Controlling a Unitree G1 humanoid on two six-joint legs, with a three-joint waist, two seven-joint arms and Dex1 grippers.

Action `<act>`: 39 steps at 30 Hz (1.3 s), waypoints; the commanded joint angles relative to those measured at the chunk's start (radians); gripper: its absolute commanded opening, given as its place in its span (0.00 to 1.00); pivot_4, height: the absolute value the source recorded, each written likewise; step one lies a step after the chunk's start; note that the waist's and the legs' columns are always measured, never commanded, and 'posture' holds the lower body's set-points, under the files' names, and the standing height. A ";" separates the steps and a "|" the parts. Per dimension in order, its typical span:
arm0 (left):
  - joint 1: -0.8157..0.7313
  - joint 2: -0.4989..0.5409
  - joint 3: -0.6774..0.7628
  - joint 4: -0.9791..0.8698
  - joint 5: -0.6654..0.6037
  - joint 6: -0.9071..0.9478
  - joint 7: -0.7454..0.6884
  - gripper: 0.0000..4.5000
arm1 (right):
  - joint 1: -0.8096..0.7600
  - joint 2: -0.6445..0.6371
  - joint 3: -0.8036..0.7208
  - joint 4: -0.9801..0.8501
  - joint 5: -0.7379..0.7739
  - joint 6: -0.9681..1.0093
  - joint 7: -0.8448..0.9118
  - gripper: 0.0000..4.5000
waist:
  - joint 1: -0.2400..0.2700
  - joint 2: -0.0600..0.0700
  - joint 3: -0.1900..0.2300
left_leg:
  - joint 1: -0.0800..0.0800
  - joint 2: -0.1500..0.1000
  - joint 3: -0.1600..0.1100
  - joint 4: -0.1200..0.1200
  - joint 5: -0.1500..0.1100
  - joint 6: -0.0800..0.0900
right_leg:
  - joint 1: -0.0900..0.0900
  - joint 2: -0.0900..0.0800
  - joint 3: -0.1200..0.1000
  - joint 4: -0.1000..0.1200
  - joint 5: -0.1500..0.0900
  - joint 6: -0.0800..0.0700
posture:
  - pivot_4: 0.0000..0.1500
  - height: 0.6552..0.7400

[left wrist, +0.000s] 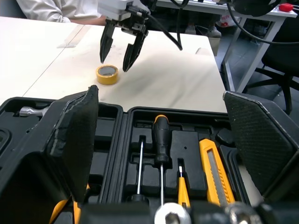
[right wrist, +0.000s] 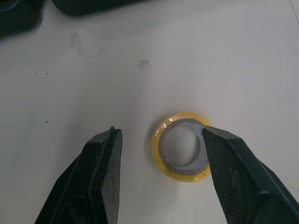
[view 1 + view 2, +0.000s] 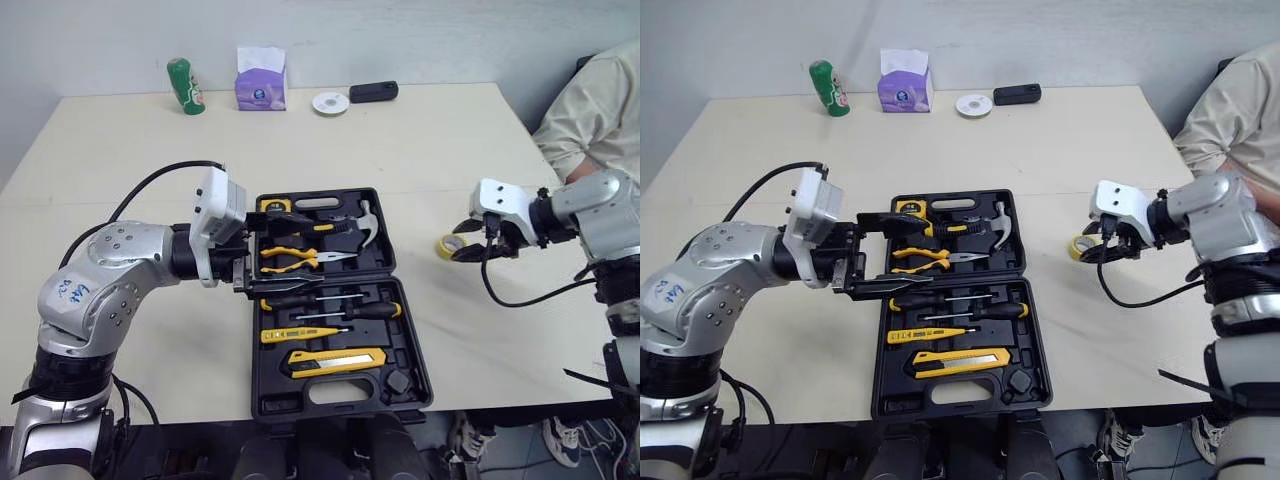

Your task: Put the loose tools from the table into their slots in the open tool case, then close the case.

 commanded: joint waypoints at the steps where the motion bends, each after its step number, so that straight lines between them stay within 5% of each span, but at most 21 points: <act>1: -0.010 -0.002 -0.012 -0.034 0.035 -0.047 0.003 1.00 | -0.040 0.011 0.004 0.050 -0.047 -0.043 -0.004 0.63 | 0.000 0.000 0.000 | 0.000 0.000 0.000 0.000 0.000 0.000 | 0.000 0.000 0.000 0.000 0.000 0.000 | 1.00 0.86; 13: -0.025 -0.044 -0.037 -0.017 0.056 -0.070 0.007 1.00 | -0.053 0.058 0.000 0.103 -0.104 -0.069 0.002 0.63 | -0.002 0.000 0.000 | 0.000 0.000 0.000 0.000 0.000 0.000 | 0.000 0.000 0.000 0.004 0.000 0.000 | 1.00 0.86; 17: -0.037 -0.052 -0.046 -0.012 0.060 -0.072 0.007 1.00 | -0.043 0.074 0.001 0.126 -0.121 -0.076 -0.024 0.35 | -0.002 0.000 0.000 | 0.000 0.000 0.000 0.001 0.000 0.000 | 0.000 0.000 0.000 0.004 0.000 0.000 | 1.00 0.86; 20: -0.044 -0.056 -0.051 -0.014 0.060 -0.071 0.007 1.00 | -0.036 0.070 0.002 0.134 -0.138 -0.094 -0.043 0.00 | -0.002 0.000 0.000 | 0.000 0.000 0.000 0.001 0.000 0.000 | 0.000 0.000 0.000 0.004 0.000 0.000 | 1.00 0.86; 23: -0.045 -0.055 -0.054 -0.018 0.058 -0.069 0.004 1.00 | -0.022 0.052 -0.020 0.081 -0.111 -0.083 -0.008 0.00 | -0.002 0.000 0.000 | 0.000 0.000 0.000 0.001 0.000 0.000 | 0.000 0.000 0.000 0.004 0.000 0.000 | 1.00 0.86; 30: 0.021 -0.035 -0.084 -0.073 0.031 -0.036 -0.037 1.00 | 0.192 -0.044 -0.158 -0.521 0.188 0.193 0.179 0.00 | 0.002 0.000 0.000 | -0.001 0.000 -0.002 0.001 0.001 0.000 | 0.000 0.000 0.000 0.004 0.000 0.000 | 1.00 0.86; 35: 0.113 0.000 -0.141 -0.121 0.089 -0.073 -0.078 1.00 | 0.461 -0.090 -0.204 -0.995 0.387 0.373 0.128 0.00 | 0.005 0.000 0.000 | 0.000 0.000 -0.003 0.001 0.000 0.000 | 0.001 0.000 -0.001 0.002 0.000 0.000 | 1.00 0.86; 39: 0.159 0.036 -0.160 -0.155 0.091 -0.077 -0.110 1.00 | 0.587 -0.092 -0.212 -1.177 0.440 0.431 0.052 0.00 | 0.004 0.000 0.000 | 0.000 0.000 -0.003 0.001 0.000 0.000 | 0.001 -0.001 0.000 0.002 0.000 0.000 | 1.00 0.86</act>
